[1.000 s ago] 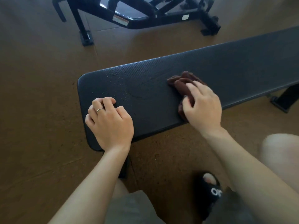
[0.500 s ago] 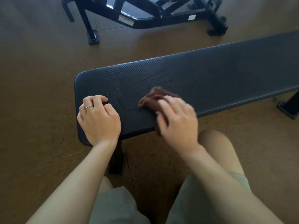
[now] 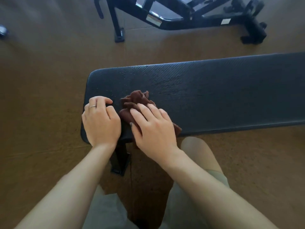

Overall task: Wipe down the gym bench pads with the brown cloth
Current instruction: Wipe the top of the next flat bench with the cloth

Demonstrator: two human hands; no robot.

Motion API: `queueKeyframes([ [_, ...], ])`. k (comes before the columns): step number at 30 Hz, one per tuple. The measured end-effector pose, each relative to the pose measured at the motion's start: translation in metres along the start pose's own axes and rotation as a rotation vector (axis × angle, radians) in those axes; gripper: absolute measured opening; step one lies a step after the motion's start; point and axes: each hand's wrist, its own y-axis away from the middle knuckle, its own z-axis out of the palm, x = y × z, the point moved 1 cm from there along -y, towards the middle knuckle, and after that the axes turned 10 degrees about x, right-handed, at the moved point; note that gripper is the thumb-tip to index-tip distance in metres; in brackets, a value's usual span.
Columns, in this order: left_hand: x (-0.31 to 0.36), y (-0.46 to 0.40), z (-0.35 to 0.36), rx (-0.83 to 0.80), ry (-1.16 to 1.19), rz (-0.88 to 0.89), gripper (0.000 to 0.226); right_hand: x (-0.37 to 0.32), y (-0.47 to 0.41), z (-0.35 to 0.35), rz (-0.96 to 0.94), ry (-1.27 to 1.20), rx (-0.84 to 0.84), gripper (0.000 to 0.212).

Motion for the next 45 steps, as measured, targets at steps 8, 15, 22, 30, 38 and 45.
queueKeyframes([
  [8,0.004,0.001,0.003,0.050,-0.025,0.002,0.033,0.158,-0.032,-0.058,0.319,0.265,0.081,0.047],
  [15,0.003,0.000,0.005,0.063,-0.052,0.007,0.034,0.039,-0.065,0.015,-0.104,-0.009,-0.071,0.043],
  [22,0.002,0.001,0.007,0.094,-0.091,-0.008,0.031,0.015,-0.130,0.068,-0.264,-0.069,-0.059,0.037],
  [30,0.000,0.000,0.007,0.092,-0.081,0.035,0.028,0.083,-0.153,0.059,-0.123,-0.009,0.086,0.035],
  [38,0.005,0.000,0.006,0.081,-0.068,0.035,0.026,0.224,-0.122,-0.024,0.288,0.273,0.153,0.043],
  [45,0.007,0.000,0.006,0.051,-0.072,0.025,0.026,0.073,-0.148,0.056,0.084,0.153,0.101,0.036],
])
